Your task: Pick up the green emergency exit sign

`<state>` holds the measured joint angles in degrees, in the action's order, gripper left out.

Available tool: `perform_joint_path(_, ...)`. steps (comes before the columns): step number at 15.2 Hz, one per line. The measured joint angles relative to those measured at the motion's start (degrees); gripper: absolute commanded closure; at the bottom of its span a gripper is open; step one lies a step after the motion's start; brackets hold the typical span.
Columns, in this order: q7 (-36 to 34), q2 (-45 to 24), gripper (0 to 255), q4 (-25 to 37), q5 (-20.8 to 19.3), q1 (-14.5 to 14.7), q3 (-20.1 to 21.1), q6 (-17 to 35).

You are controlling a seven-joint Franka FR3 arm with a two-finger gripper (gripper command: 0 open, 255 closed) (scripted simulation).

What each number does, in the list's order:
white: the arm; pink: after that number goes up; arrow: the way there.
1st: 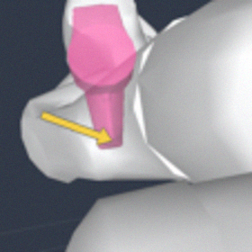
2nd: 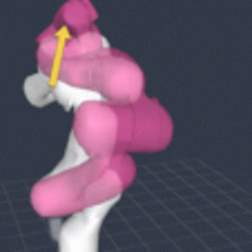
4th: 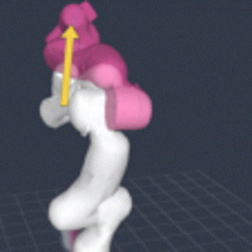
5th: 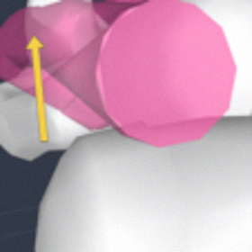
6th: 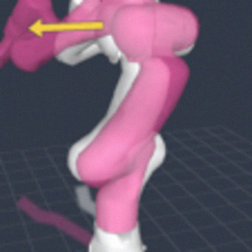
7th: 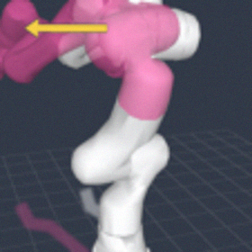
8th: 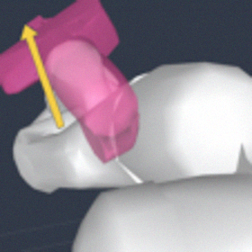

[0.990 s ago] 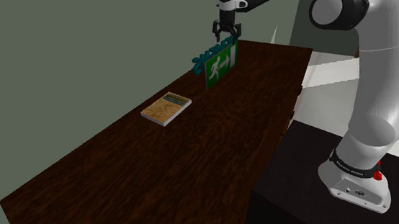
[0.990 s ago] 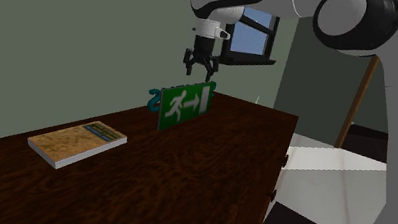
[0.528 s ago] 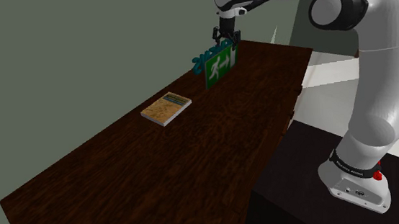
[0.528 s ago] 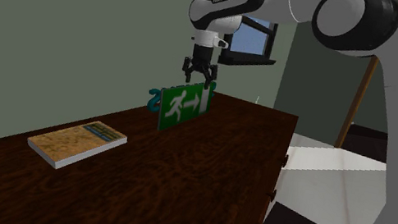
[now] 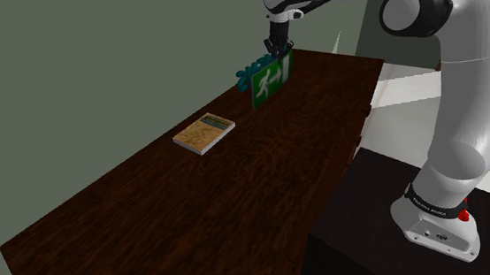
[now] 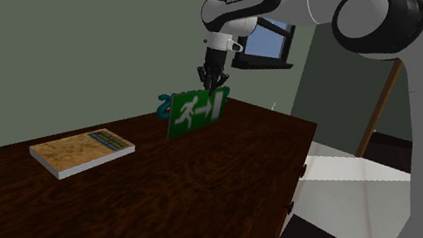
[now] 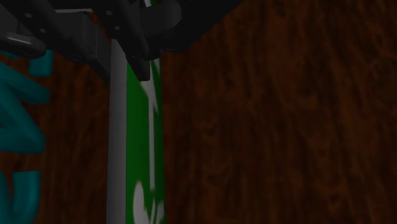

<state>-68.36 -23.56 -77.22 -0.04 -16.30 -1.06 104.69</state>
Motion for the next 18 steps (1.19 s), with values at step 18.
perform_joint_path(18,-0.03,-2.82,255,15.44,0.05,0.00,0.04,-12.64)
